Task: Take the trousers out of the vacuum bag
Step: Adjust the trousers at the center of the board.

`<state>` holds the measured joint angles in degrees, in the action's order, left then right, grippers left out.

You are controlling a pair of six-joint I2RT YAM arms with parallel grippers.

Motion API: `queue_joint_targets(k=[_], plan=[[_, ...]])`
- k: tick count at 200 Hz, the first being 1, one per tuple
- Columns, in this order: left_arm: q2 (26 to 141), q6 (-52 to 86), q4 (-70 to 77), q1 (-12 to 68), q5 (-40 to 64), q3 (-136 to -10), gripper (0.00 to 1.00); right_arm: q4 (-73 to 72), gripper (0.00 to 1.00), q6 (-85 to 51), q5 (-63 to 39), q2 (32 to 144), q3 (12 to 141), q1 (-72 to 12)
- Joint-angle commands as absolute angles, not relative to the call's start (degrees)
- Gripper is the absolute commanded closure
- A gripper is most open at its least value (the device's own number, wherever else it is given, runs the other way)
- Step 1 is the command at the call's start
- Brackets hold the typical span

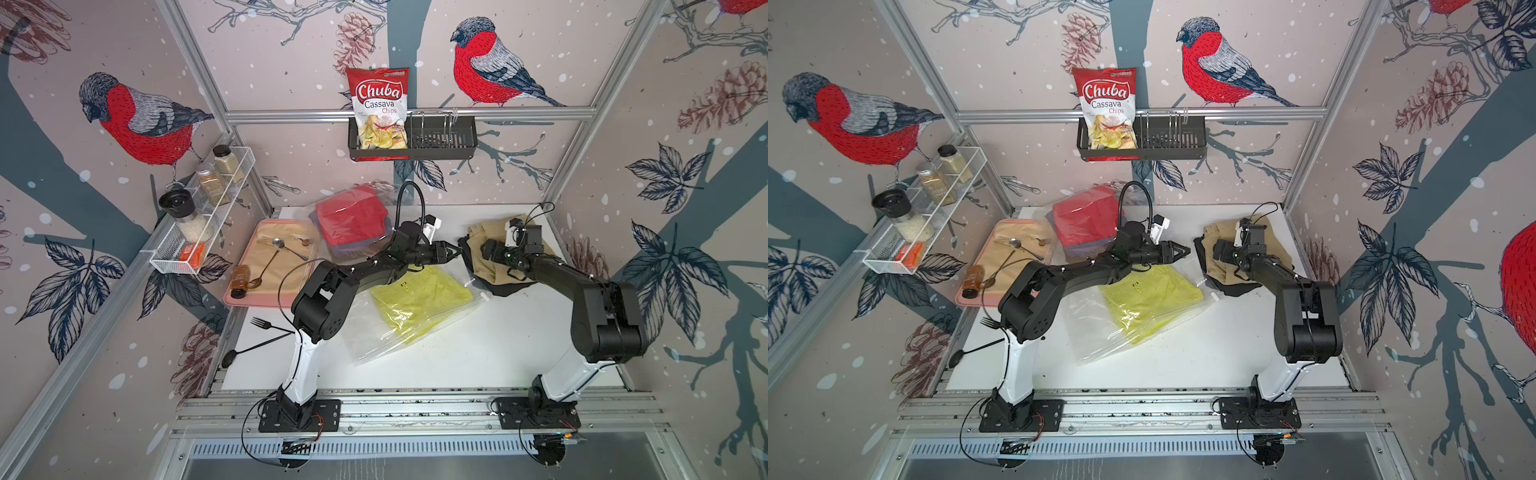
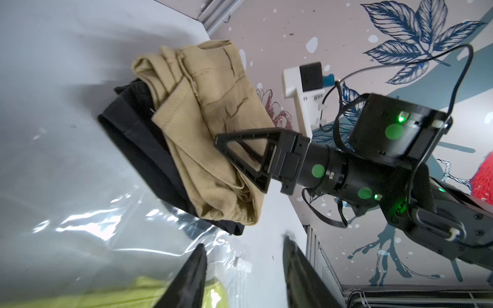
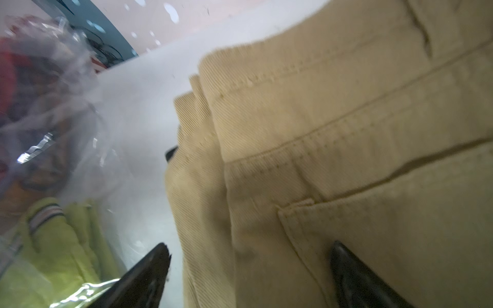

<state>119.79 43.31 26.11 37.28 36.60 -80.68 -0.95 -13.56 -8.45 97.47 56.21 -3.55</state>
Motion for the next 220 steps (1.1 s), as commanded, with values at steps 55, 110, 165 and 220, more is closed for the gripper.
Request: queue_joint_targets(k=[55,110,165,220], plan=[[118.6,40.4,25.0,37.0,35.4,-78.9,0.51,8.8,0.08,-13.5,15.7,93.6,54.3,-8.8],[117.6,39.3,23.9,37.0,35.1,-78.2,0.51,15.4,0.09,-14.9,22.8,93.8,56.4,-11.4],[116.0,38.5,23.3,36.1,34.6,-76.7,0.51,13.3,0.06,-10.0,13.4,94.3,68.2,-11.1],[115.5,38.2,23.1,35.7,33.8,-75.4,0.49,14.3,0.09,-7.1,8.2,107.1,81.4,-8.7]])
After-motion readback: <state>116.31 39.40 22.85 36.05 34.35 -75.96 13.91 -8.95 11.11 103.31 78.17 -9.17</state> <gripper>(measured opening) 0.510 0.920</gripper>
